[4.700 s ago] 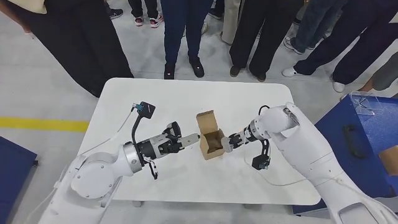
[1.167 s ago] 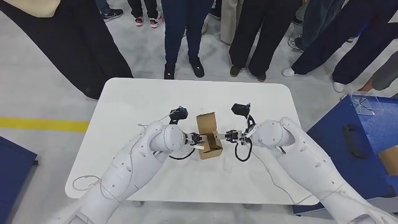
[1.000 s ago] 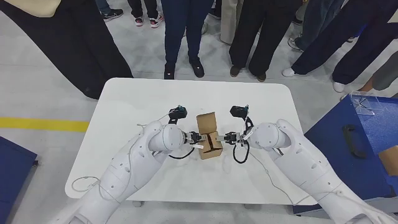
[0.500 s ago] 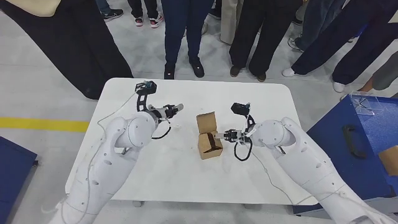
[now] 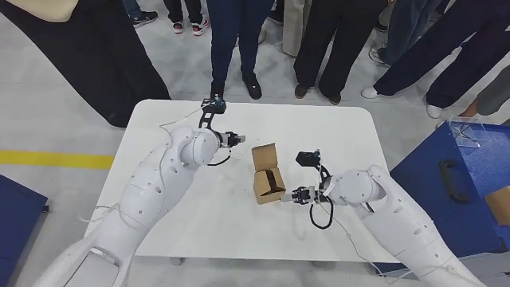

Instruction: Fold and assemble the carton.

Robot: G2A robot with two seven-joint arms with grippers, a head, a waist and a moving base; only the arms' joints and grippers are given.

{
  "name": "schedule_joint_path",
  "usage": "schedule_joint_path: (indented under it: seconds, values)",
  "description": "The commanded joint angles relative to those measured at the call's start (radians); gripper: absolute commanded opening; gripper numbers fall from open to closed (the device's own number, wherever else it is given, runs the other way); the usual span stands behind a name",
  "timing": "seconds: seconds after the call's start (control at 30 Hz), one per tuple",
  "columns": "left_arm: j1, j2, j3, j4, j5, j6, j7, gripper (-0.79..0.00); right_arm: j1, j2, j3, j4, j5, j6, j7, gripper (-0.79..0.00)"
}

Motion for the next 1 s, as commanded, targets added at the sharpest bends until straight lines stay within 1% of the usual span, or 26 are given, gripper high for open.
schedule_joint_path:
  seconds: [0.0,0.03,0.1,0.17,0.33,0.4,0.47,0.7,0.83,0.97]
  values:
    - [-0.024,-0.02,0.024,0.058,-0.027,-0.071,-0.011,0.0,0.001,-0.003,-0.009,0.005,-0.01,0.0,-0.004,0.0]
    - [-0.039,-0.029,0.034,0.094,-0.028,-0.081,-0.009,0.0,0.001,-0.005,-0.012,0.009,-0.011,0.0,-0.006,0.0]
    - [-0.058,-0.048,0.049,0.14,-0.051,-0.13,-0.002,0.0,0.006,-0.008,-0.021,0.02,-0.023,0.004,-0.014,0.0]
    - [-0.074,-0.062,0.061,0.186,-0.051,-0.156,0.013,0.0,0.011,-0.013,-0.028,0.033,-0.034,0.009,-0.027,0.0]
    - [-0.08,-0.084,0.089,0.228,-0.038,-0.274,0.029,0.0,0.025,-0.02,-0.036,0.068,-0.044,0.001,-0.036,0.0]
    - [-0.076,-0.088,0.098,0.234,-0.017,-0.294,0.043,0.0,0.029,-0.022,-0.037,0.077,-0.053,0.0,-0.039,0.0]
    - [-0.068,-0.091,0.103,0.231,-0.009,-0.324,0.051,0.0,0.034,-0.023,-0.035,0.087,-0.062,-0.003,-0.043,0.0]
    - [-0.038,-0.091,0.098,0.193,0.03,-0.312,0.085,0.0,0.05,-0.025,-0.015,0.121,-0.073,-0.017,-0.048,0.0]
    - [-0.01,-0.079,0.078,0.149,0.048,-0.302,0.089,0.0,0.055,-0.026,-0.003,0.13,-0.072,-0.018,-0.054,0.0]
    - [0.034,-0.06,0.052,0.069,0.071,-0.292,0.082,0.0,0.059,-0.027,0.007,0.143,-0.071,-0.02,-0.054,0.0]
